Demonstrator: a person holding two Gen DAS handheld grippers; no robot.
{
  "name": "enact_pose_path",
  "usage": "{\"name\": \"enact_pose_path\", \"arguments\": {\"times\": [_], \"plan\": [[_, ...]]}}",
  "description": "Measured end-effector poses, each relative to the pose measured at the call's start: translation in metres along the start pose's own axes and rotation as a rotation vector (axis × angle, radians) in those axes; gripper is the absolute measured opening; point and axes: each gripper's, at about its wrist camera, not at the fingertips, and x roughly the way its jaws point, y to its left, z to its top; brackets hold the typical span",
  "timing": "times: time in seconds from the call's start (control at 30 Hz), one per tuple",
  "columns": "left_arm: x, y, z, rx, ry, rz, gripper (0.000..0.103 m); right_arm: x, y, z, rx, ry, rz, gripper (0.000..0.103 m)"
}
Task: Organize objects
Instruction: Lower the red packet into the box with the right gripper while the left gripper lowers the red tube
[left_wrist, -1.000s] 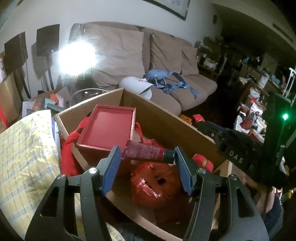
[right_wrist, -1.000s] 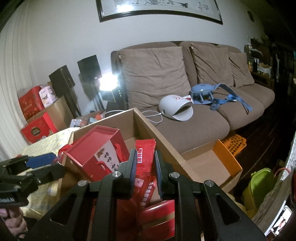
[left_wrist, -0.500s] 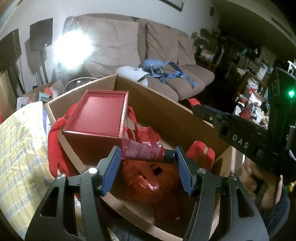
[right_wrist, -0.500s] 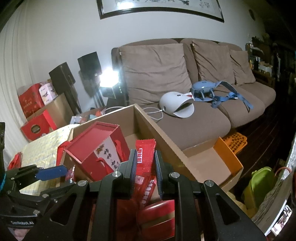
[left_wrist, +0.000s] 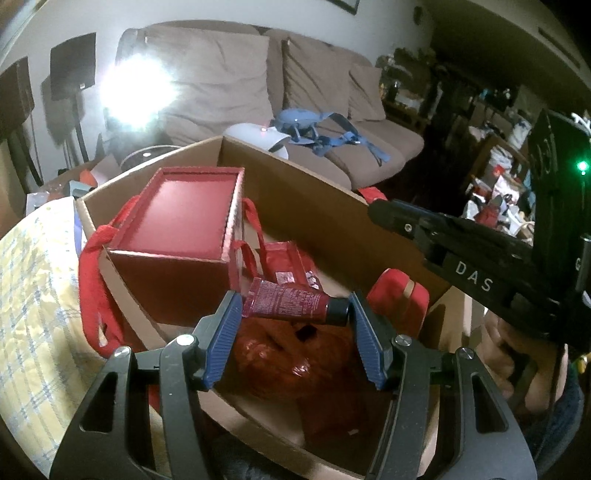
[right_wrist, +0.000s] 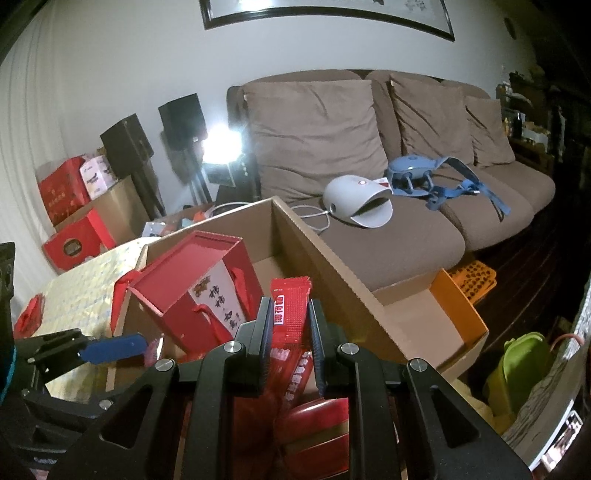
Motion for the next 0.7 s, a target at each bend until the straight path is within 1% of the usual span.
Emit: {"name": "enact_pose_path", "arguments": {"times": [0.47,0.53,0.7], "plan": [[0.004,0.013,0.004,-0.033,-0.013,0.025,0.056,0.012,0.009,-0.006,-0.051,0.046,-0.004,0.018],[0.004,0.015,0.003,-0.037,-0.026,0.036,0.056,0.012,0.009,-0.006,-0.057,0.045,-0.01,0.018],[0.006,0.013,0.003,-0.028,-0.025,0.042,0.056,0.015,0.009,-0.005,-0.056,0.053,-0.01,0.018]]}}
